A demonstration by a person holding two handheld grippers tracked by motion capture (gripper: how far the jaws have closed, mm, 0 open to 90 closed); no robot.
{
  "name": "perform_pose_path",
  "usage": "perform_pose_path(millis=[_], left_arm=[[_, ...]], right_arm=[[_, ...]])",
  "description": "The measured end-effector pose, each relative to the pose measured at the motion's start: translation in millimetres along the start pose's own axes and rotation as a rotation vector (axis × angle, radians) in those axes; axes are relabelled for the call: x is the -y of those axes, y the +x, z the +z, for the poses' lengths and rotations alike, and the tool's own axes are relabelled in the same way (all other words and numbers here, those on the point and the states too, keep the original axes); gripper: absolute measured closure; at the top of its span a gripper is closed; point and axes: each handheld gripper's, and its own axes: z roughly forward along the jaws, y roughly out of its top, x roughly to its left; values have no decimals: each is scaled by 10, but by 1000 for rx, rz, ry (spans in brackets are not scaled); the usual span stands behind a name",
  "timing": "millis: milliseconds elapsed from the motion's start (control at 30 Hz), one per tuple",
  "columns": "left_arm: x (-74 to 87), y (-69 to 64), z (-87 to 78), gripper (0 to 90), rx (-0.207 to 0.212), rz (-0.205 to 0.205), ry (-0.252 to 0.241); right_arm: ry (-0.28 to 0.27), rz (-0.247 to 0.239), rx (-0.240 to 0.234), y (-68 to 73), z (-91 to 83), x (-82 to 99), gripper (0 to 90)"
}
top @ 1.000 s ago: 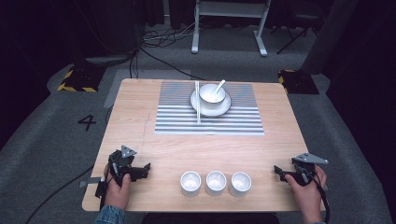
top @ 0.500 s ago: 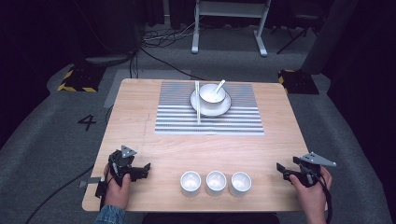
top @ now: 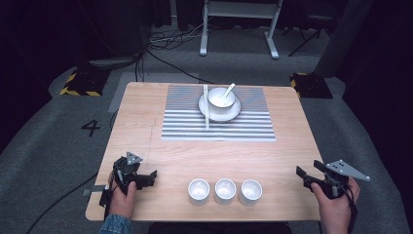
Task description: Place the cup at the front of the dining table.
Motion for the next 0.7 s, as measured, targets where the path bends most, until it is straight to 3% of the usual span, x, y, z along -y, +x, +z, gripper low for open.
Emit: perform_pose_path(millis=[533,700], left_arm=[[1,-2,-1,0,1,-2,1],[1,-2,-1,0,1,-2,1]], right_arm=[[-41,-13,2,109,-237,-152,243],[-42,-23,7,206,-345,-225,257]])
